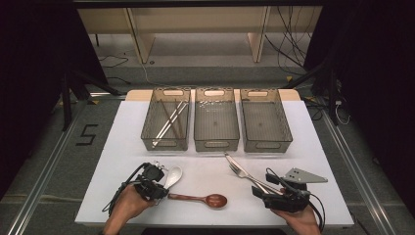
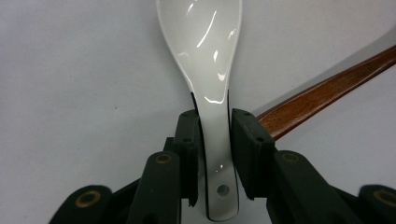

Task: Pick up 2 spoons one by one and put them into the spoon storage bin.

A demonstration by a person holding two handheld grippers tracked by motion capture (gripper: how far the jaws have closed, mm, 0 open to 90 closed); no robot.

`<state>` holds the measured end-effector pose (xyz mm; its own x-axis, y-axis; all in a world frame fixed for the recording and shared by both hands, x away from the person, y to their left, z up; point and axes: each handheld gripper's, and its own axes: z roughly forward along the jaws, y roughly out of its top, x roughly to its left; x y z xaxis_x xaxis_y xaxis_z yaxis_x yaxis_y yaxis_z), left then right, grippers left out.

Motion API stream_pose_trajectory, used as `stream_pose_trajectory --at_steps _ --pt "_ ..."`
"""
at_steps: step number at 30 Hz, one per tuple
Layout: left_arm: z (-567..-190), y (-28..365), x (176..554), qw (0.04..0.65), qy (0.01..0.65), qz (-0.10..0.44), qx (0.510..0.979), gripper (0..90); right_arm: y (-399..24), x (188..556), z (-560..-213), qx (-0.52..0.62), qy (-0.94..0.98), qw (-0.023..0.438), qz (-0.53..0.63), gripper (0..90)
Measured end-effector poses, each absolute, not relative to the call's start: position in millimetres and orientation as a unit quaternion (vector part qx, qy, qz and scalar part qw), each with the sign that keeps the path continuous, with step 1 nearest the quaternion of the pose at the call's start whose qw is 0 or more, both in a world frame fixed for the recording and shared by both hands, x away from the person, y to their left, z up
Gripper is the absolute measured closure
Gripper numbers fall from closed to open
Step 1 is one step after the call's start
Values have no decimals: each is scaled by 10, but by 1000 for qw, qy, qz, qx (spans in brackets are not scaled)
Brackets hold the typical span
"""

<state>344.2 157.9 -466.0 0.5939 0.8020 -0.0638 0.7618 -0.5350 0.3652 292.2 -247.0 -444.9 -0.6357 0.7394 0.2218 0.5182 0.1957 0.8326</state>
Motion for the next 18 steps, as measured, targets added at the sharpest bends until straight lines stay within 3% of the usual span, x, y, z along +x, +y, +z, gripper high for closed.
stream_pose_trajectory --at_steps 18 --pt "-4664 1644 3441 197 434 52 878 762 -2492 2918 -4435 412 762 121 485 283"
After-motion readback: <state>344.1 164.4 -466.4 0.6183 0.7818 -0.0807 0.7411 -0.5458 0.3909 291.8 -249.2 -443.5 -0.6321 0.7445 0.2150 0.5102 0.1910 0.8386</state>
